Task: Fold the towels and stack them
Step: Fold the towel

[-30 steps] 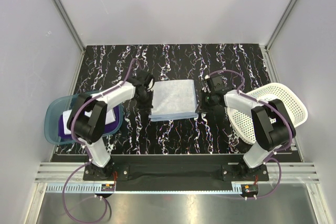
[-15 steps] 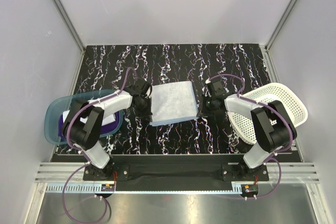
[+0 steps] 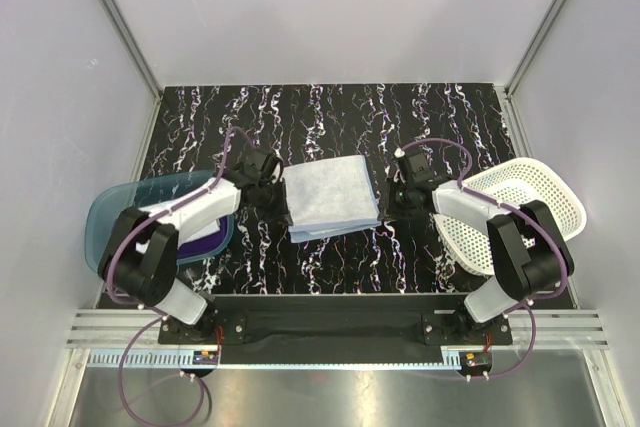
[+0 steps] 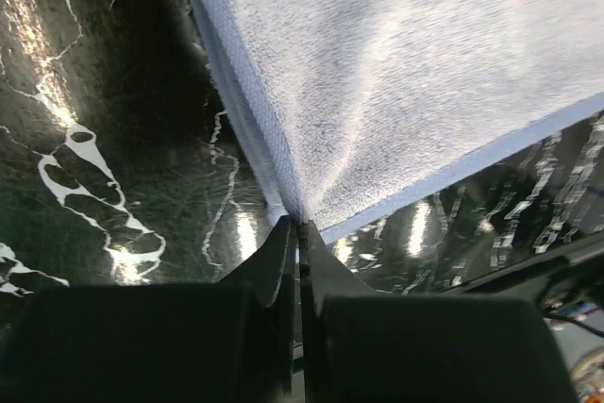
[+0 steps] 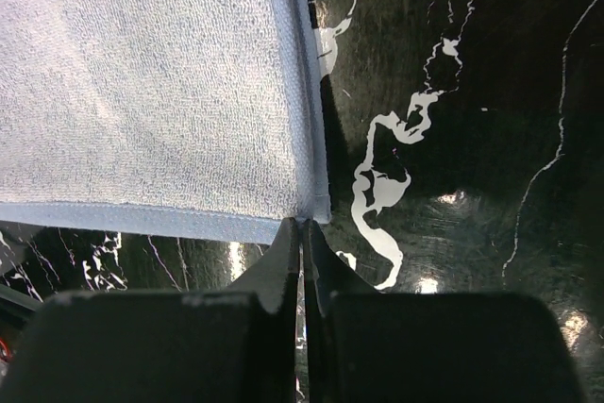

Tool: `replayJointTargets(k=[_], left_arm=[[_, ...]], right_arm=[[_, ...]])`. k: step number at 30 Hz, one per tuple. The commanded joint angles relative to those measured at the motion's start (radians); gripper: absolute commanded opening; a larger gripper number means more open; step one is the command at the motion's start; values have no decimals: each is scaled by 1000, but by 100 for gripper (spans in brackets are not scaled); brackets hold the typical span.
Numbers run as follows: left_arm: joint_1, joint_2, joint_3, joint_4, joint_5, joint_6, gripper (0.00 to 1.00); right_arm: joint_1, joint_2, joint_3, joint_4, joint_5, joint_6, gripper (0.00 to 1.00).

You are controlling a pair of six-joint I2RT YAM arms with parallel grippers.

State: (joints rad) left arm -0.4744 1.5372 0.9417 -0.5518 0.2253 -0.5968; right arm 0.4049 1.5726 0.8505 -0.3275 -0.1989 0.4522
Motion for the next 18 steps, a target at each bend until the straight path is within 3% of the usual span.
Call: replayJointTargets(k=[1,5,12,14,15,17,18], left_arm=[[-3,-72,-65,90,28,-89,0],[-23,-71,-164,193,36,-138,0],[-27,-35,-207,214,23,-115,2],[-27,-45,-215,213,19,-107,7],[-27,-49,-216,207,17,-106,14],[-29,-69,-212,185,14,-97,22],[-27,-78,-207,175,9,-90,33]], right_arm=[[-3,-40,6,-2,61,-26,0],[-3,9,-39,62,59,-14,0],[-3,32,-39,79,73,0,0],[-3,32,-41,84,53,-1,0],[-3,30,-45,84,46,-3,0],[-3,18,-50,84,29,2,6],[-3,12,-57,84,26,5,8]])
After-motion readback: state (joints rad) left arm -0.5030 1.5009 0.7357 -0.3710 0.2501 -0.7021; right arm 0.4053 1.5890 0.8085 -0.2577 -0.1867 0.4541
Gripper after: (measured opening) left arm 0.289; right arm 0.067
